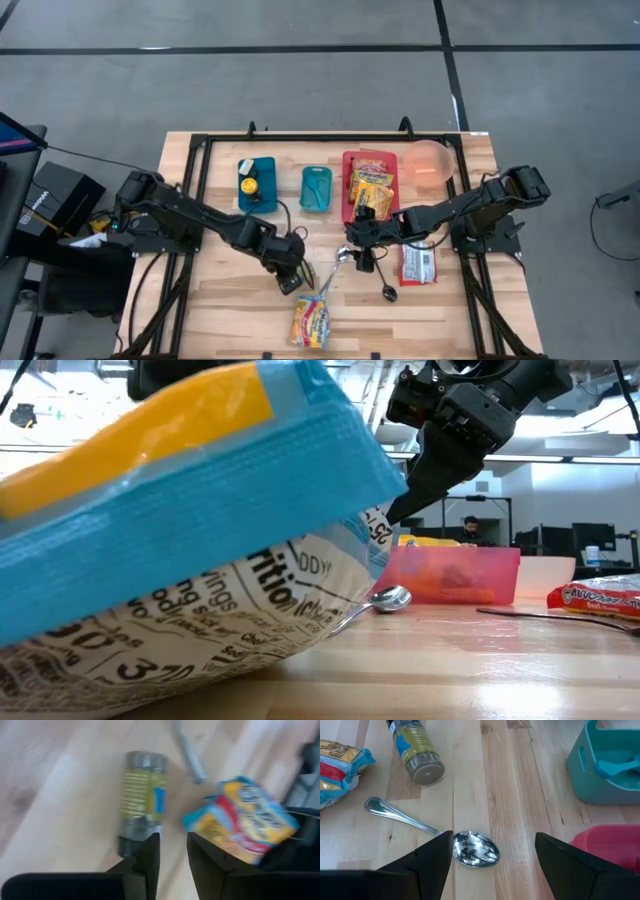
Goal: Pick & Place Food Item
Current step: Put the black spice bottle into the blue bin
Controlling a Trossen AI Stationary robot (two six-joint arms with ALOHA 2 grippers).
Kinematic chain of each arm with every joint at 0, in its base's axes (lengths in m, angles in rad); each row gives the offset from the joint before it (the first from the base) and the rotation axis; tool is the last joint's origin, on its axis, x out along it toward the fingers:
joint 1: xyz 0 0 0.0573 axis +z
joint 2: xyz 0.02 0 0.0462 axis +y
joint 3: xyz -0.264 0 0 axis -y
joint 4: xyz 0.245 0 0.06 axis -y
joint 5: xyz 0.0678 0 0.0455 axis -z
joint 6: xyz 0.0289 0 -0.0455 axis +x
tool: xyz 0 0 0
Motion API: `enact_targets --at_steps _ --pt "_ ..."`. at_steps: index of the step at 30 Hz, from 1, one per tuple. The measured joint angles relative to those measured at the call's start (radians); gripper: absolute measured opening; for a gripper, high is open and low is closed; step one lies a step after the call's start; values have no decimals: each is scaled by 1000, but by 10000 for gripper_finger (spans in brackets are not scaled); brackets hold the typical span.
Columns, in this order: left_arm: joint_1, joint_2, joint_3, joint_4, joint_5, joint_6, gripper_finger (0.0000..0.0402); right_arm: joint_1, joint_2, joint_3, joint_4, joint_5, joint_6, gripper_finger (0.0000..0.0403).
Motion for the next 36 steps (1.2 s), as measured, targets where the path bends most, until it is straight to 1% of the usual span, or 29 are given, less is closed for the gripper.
enact_targets --at_steps 3,6,10,13,17,23,27,31,36 --pt "-12 -39 50 24 0 5 84 0 0 0 0 0 0 276" --pt "-36 -76 131 31 -13 53 75 0 0 0 0 0 0 276" --pt "-95 -103 228 29 -112 112 64 0 0 0 -3 0 0 276" --pt "-147 -101 267 28 -149 131 56 0 0 0 -3 0 0 276" --pt "-207 -89 276 22 -151 101 49 0 0 0 -6 0 0 276" --pt "-319 -74 274 -34 -160 -4 48 0 0 0 -7 0 0 276" --pt "-376 -71 275 -55 -215 -25 48 0 0 0 -7 0 0 276" --pt "-372 -71 275 -114 -283 -26 48 0 0 0 -7 0 0 276" --pt "-302 -71 275 -193 -307 -3 48 0 0 0 -8 0 0 276"
